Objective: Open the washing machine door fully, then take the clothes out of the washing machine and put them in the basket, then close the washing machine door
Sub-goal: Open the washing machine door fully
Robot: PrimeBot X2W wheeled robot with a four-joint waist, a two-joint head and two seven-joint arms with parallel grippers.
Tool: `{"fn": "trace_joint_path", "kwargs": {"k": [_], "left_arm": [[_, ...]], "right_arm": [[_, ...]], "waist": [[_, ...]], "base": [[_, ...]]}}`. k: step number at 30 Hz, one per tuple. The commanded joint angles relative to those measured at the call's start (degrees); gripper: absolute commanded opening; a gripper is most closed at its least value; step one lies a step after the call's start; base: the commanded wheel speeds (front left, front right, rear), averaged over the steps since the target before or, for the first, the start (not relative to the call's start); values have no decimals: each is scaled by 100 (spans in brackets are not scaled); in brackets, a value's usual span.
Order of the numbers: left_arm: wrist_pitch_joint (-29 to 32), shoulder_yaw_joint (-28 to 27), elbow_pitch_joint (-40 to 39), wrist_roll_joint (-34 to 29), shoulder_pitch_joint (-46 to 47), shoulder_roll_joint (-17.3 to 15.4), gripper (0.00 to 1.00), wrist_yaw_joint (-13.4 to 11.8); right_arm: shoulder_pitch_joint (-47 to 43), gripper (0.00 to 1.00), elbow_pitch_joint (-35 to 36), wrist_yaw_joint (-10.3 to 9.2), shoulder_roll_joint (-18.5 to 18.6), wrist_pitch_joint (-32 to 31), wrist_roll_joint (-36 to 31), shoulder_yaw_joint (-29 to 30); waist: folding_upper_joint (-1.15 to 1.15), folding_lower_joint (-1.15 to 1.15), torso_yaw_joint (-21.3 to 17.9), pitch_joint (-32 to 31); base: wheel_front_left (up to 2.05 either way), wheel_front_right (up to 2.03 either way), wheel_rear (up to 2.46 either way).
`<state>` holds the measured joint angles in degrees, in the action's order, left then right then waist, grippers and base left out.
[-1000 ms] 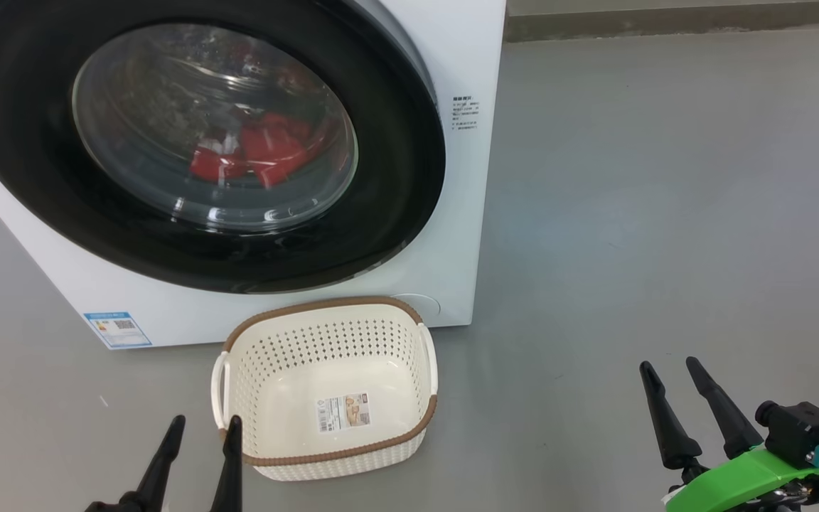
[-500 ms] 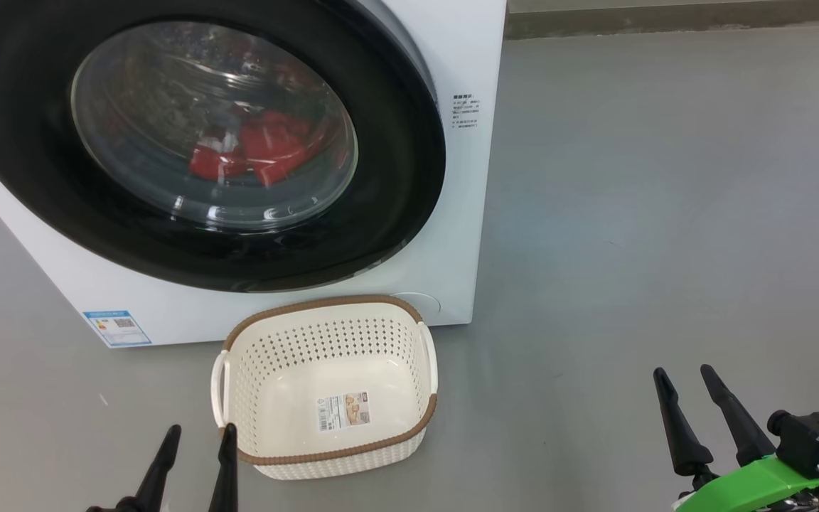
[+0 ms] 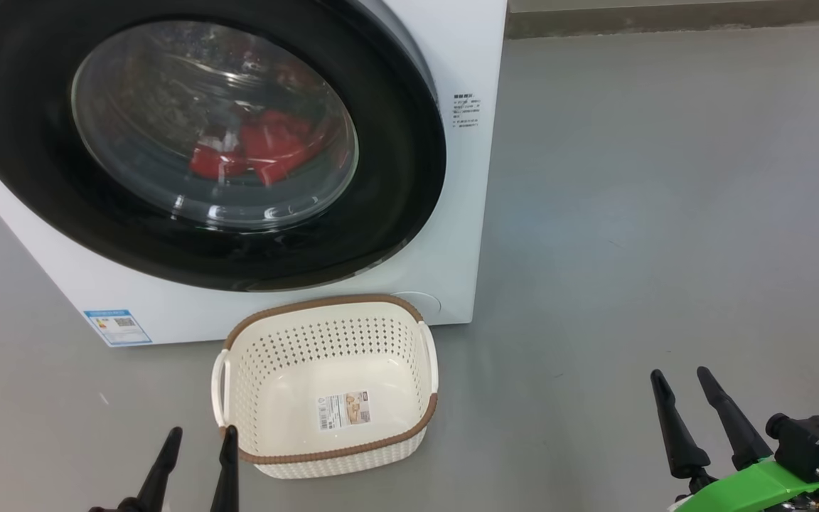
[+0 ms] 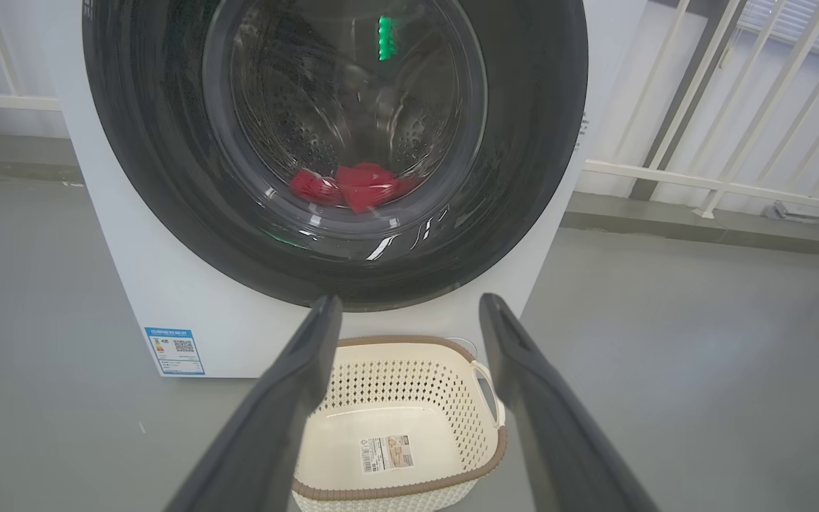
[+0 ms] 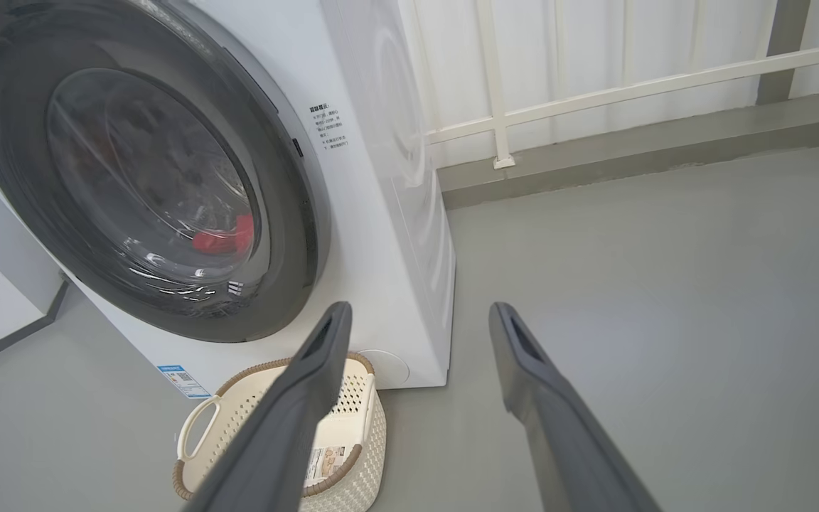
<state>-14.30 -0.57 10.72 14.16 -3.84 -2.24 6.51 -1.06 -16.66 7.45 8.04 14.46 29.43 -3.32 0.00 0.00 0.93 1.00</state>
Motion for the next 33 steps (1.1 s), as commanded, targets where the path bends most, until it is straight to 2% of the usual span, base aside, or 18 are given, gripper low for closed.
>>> {"fn": "trace_joint_path", "kwargs": {"k": [1, 2, 13, 23, 33], "left_arm": [[-70, -162, -118, -1, 142, -64, 100, -20], [-70, -155, -122, 0, 154, -64, 100, -19], [-70, -69, -184, 37, 158, -64, 100, -21], [-70, 67, -191, 42, 293, -64, 100, -6], [-70, 204, -170, 89, 591, -64, 100, 16]], "right_arm": [[177, 29, 193, 3, 70, 53, 71, -174], [202, 0, 216, 3, 64, 53, 101, -200], [869, 0, 287, 3, 27, 53, 645, -556], [1974, 0, 130, 3, 33, 54, 1125, -686], [3122, 0, -141, 3, 202, 54, 1302, -721]], "waist": [[0, 0, 14, 15], [0, 0, 23, 22], [0, 0, 88, 35], [0, 0, 286, 191], [0, 0, 603, 530]], "base": [[0, 0, 0], [0, 0, 0], [0, 0, 0], [0, 0, 0], [0, 0, 0]]}}
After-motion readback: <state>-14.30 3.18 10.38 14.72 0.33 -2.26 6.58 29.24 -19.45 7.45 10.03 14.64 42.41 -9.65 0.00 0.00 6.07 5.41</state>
